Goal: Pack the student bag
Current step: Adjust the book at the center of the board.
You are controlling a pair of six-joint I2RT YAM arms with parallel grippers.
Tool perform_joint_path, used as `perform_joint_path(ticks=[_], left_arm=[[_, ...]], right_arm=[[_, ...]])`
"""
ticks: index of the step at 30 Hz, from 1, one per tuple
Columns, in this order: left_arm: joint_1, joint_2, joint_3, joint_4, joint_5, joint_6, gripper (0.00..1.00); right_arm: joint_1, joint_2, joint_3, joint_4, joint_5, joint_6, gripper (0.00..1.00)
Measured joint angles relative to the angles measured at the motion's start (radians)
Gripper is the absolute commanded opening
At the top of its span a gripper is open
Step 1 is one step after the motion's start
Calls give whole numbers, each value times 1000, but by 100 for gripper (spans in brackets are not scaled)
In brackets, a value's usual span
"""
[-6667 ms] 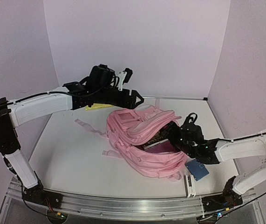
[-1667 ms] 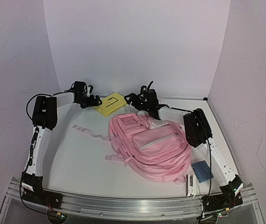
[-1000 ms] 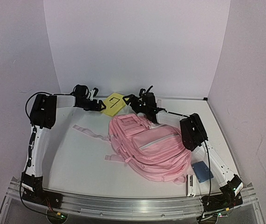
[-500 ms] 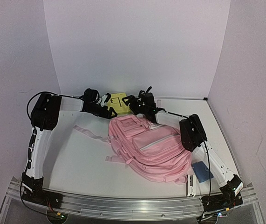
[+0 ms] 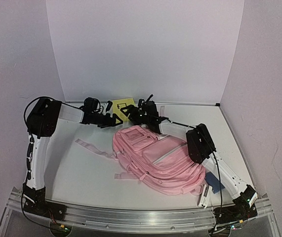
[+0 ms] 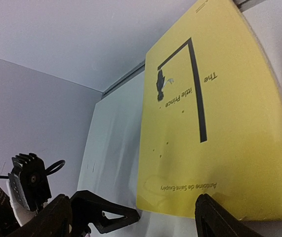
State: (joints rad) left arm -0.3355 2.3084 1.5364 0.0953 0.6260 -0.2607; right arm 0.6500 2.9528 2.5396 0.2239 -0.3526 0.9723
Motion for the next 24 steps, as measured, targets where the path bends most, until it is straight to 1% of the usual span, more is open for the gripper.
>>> perform_joint_path(ticks=[3, 5, 9, 12, 15, 20, 24], left_arm=[[0, -46, -70, 24, -2, -27, 92], [-2, -82, -112, 27, -20, -42, 92], [-3, -132, -114, -35, -108, -67, 93], [-2, -140, -63, -111, -184, -99, 93], [3, -139, -6, -174, -237, -142, 93], [10, -96, 110, -224, -267, -219, 93], [12, -28, 193, -241, -272, -270, 93]], right_arm=[[16, -7, -19, 10, -6, -11, 81], [27, -34, -68, 10, 3, -27, 82], [48, -125, -200, -14, 95, -78, 83], [58, -197, -293, -39, 198, -117, 84], [58, -242, -345, -66, 276, -140, 84], [29, -248, -349, -100, 325, -152, 84], [0, -243, -323, -132, 341, -151, 83]])
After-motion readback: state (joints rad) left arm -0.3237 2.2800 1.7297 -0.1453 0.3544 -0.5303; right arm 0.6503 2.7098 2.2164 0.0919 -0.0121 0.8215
